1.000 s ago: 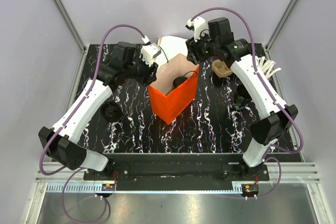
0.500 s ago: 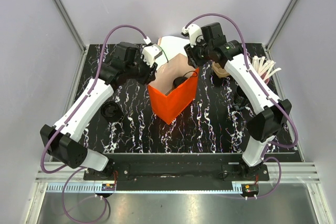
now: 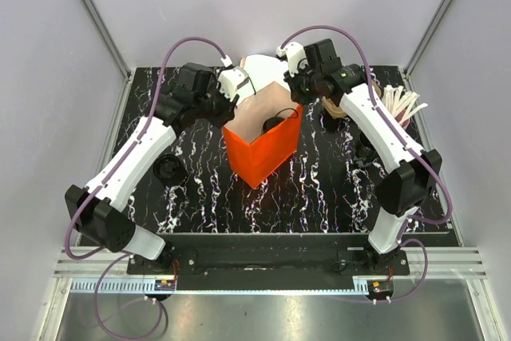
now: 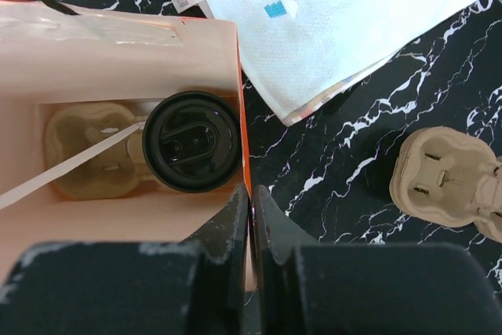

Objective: Pack the takeout coffee

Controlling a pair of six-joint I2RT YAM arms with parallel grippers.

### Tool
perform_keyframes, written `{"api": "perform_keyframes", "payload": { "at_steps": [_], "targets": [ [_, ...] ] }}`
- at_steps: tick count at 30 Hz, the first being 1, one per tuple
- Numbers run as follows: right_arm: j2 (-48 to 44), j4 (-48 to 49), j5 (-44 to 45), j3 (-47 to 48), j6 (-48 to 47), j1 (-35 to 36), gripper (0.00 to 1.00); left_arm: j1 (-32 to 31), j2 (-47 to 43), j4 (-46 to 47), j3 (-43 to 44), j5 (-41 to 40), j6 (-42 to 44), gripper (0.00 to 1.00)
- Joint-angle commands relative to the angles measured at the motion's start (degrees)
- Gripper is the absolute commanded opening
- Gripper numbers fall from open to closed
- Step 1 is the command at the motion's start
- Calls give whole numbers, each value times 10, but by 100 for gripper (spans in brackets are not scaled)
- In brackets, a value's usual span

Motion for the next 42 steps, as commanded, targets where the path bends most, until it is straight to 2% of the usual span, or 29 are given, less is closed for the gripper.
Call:
{"api": "perform_keyframes", "payload": {
  "at_steps": [1,9,25,42],
  "targets": [
    [-40,1,20,-9,13,9,9,-4,13,7,33,-28,11,21],
    [-70,-6,38,-25,42,18,2,-3,27,10,53,-34,13,21],
    [-123,-52,63,-84,93,31,0,-13,79,9,106,-36,20,22],
    [-194,-96,-11,-135,87,44,0,-47,142,8,169,-71,19,22]
  ]
}}
